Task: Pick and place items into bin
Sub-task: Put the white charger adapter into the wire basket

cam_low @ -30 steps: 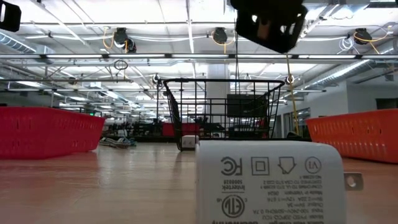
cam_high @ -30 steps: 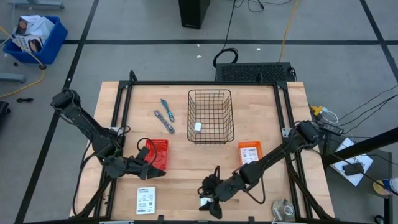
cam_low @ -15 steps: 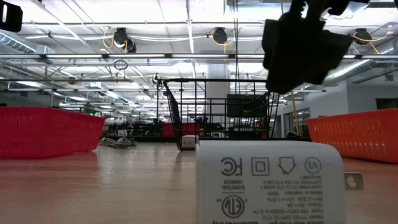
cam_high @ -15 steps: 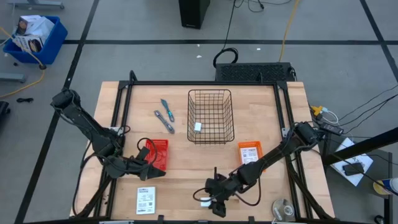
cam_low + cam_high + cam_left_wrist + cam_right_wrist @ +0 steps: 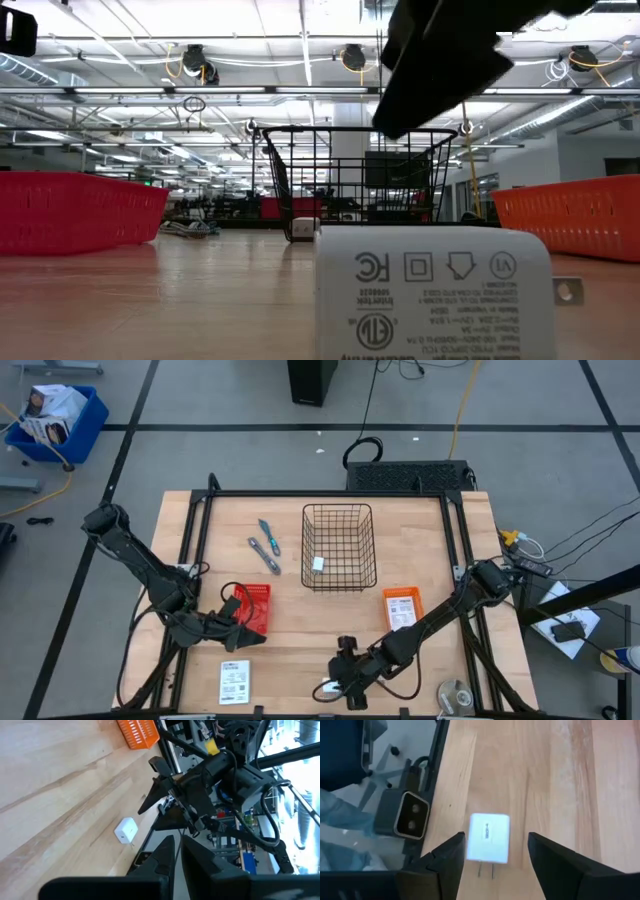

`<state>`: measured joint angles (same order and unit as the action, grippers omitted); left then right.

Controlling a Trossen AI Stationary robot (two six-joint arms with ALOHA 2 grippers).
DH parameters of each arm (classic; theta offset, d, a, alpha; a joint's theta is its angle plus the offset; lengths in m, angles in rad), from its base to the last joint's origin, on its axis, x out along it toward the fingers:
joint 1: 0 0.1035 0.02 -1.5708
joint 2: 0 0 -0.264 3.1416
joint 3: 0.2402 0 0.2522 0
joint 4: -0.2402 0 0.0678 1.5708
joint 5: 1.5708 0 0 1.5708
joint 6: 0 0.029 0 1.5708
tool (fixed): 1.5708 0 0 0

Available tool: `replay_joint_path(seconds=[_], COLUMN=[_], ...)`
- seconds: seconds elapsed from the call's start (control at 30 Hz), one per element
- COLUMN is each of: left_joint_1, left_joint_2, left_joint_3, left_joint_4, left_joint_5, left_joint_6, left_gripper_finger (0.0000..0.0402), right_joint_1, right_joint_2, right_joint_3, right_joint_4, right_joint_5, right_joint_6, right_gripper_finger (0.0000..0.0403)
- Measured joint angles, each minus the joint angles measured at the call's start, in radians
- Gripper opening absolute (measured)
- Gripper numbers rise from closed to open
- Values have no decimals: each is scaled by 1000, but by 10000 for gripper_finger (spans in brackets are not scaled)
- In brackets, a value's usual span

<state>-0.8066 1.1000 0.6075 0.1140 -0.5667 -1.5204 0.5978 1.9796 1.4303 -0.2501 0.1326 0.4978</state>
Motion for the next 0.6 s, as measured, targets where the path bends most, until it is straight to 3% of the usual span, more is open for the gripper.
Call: replay_joint_path(seconds=[0.23,0.6], left_joint_1=[0,0], left_joint_2=[0,0], left_joint_3=[0,0], left_joint_4=[-15,-41], left_joint_5=[0,-7], left_joint_6=[0,-6], left_gripper_finger=[35,35], right_joint_1=[15,50], right_joint_2=[16,94], right_joint_3=[-1,-2], right_joint_4=[25,111], right_joint_5=[52,51], right_joint_6=[-46,-52], right_gripper_finger=[206,206])
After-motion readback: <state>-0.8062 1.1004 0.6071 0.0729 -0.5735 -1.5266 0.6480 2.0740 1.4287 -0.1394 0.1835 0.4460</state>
